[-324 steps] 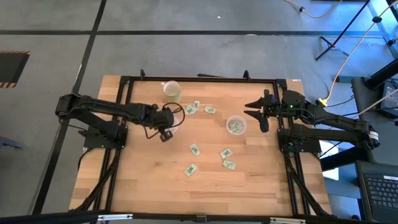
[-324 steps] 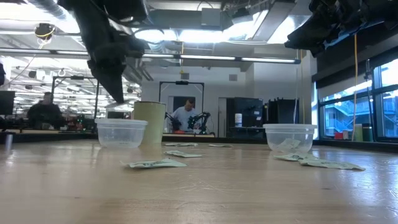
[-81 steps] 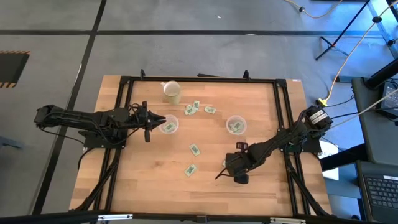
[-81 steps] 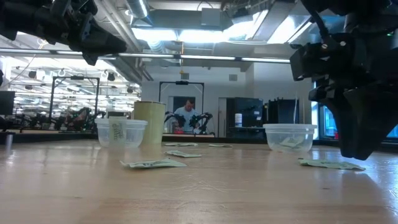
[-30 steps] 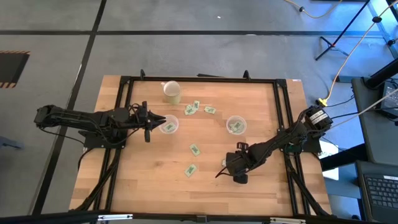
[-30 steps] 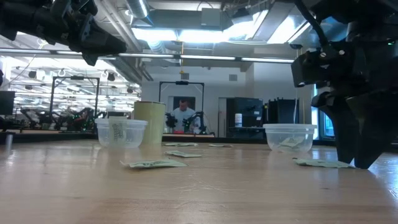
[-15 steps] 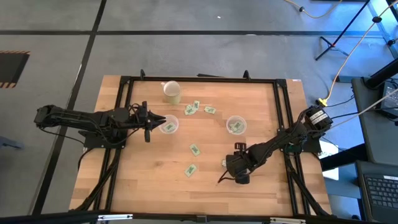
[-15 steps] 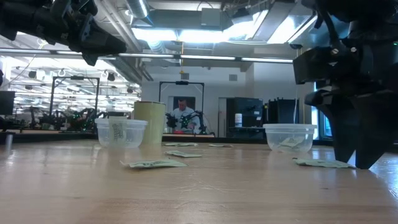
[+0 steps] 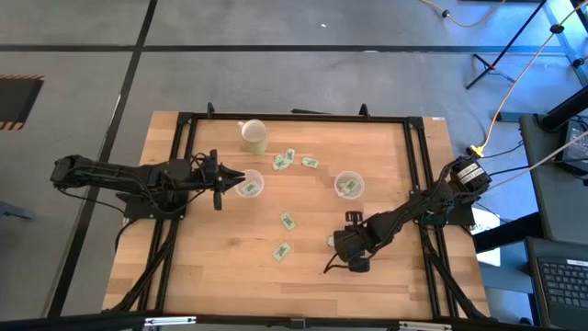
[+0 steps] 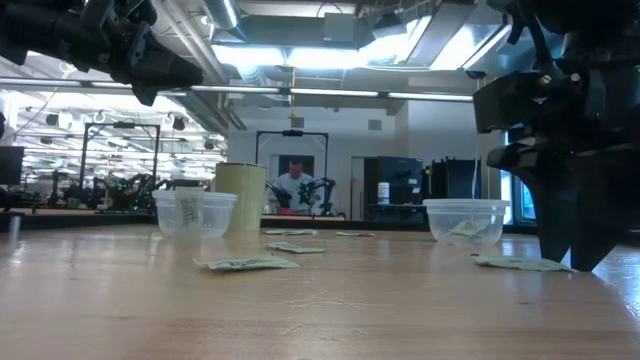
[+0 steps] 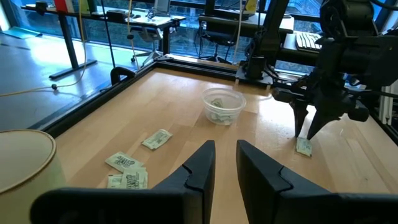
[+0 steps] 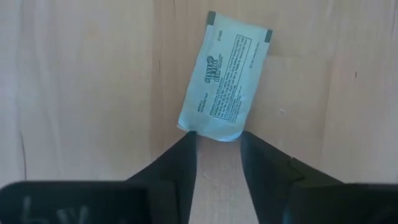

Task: Pick and place Stevia / Truvia into bins
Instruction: Put the stevia packet into the right transparent container

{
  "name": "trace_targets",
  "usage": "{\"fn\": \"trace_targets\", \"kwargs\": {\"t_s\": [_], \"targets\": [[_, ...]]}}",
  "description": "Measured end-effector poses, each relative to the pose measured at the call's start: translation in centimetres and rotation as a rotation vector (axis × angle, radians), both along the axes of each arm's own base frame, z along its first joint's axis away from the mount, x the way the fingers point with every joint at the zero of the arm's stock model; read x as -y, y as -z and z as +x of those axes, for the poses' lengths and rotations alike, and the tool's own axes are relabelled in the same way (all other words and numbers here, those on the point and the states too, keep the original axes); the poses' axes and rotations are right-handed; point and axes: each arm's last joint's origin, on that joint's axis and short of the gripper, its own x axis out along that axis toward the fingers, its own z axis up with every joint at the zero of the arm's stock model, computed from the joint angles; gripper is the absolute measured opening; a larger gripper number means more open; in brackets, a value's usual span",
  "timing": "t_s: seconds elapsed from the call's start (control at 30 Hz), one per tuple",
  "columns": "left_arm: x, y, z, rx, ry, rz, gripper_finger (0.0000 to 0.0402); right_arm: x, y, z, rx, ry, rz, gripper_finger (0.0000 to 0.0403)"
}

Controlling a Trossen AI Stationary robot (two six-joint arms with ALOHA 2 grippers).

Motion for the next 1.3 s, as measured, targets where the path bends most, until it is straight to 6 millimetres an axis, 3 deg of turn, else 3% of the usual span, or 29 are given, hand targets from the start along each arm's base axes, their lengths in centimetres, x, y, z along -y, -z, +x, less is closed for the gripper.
{"fn": "trace_targets", "kwargs": {"t_s": [0.5, 0.77, 1.03, 1.3], "targets": [[0.0, 0.0, 0.0, 0.000, 0.000, 0.000, 0.0061, 0.0, 0.0, 0.2, 0.019, -0.015, -0.006, 0.0047], [0.0, 0.0, 0.0, 0.000, 0.000, 0.000, 0.0061, -0.1, 1.3, 0.3, -0.028, -0.015, -0.032, 0.0054], [-0.1, 0.0, 0.0, 0.000, -0.019, 0.003, 0.0061, -0.1, 1.4, 0.3, -0.030, -0.017, -0.031, 0.0068], [-0.1, 0.0, 0.0, -0.002, -0.021, 0.004, 0.0061, -0.1, 1.4, 0.4, -0.030, -0.033, -0.028, 0.0037]]}}
